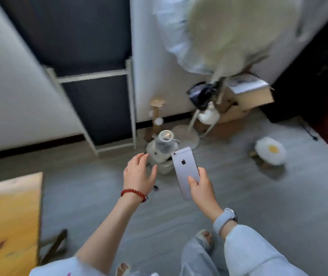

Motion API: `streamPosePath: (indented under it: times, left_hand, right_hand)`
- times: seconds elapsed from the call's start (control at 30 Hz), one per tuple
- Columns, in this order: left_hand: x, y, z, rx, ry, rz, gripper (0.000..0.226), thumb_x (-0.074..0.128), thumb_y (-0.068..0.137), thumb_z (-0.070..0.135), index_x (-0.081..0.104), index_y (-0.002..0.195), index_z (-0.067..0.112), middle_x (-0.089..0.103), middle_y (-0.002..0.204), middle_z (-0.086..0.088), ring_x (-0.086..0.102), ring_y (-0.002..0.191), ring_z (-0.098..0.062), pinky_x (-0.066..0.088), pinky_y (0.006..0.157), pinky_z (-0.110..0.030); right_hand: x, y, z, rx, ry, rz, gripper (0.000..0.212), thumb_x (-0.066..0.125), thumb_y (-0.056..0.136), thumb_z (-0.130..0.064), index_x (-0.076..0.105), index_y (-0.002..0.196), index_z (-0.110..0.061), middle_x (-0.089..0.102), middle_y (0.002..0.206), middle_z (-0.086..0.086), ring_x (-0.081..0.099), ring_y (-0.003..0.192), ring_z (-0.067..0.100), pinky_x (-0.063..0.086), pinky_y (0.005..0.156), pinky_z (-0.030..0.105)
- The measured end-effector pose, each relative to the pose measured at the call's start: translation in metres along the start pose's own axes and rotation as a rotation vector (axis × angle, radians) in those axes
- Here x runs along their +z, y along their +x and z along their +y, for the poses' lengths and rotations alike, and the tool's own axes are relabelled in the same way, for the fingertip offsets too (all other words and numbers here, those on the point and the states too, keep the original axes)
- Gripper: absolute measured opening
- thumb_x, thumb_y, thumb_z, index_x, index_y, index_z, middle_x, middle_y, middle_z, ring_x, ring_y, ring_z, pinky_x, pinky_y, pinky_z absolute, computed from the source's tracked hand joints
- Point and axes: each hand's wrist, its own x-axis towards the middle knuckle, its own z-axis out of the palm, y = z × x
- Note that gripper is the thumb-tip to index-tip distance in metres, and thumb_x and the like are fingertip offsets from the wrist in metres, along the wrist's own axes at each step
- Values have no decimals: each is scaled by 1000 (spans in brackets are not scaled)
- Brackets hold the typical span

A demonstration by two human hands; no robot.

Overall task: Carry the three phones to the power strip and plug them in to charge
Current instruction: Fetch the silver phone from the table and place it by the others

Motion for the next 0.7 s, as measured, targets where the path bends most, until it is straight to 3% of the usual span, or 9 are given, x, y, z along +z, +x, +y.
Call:
streamPosePath:
  times: [0.1, 0.27, 0.4, 0.7]
  left_hand:
    - [60, 36, 91, 136, 27, -74, 41, 53, 86, 32, 49, 123, 14, 49, 131, -7, 42, 122, -26, 37, 99, -43]
    - [179, 67, 250, 339, 57, -211, 40, 54, 85, 29, 51, 120, 10, 52, 127, -13, 45, 117, -31, 40, 95, -43]
    - [261, 65, 360, 502, 43, -322, 41, 53, 85, 30, 49, 122, 13, 51, 127, -11, 44, 118, -31, 39, 92, -45]
    - [420, 68, 527, 720, 112, -604, 43, 53, 84, 29, 47, 125, 15, 48, 131, -10, 41, 119, -30, 36, 94, -42]
  right_hand:
    - [-83, 32, 45, 85, 34, 99, 16, 48, 89, -9, 45, 104, -3, 62, 104, 19, 57, 91, 35, 42, 71, 36]
    - [-225, 75, 124, 195, 87, 278, 14, 49, 88, -10, 46, 101, -6, 63, 106, 17, 57, 93, 34, 38, 68, 32]
    - [-323, 88, 184, 312, 165, 441, 10, 49, 88, -9, 43, 95, -12, 63, 104, 17, 58, 93, 34, 44, 75, 37]
    - [-471, 122, 295, 509, 296, 742, 10, 48, 88, -10, 44, 97, -9, 55, 90, 4, 51, 81, 24, 35, 66, 29]
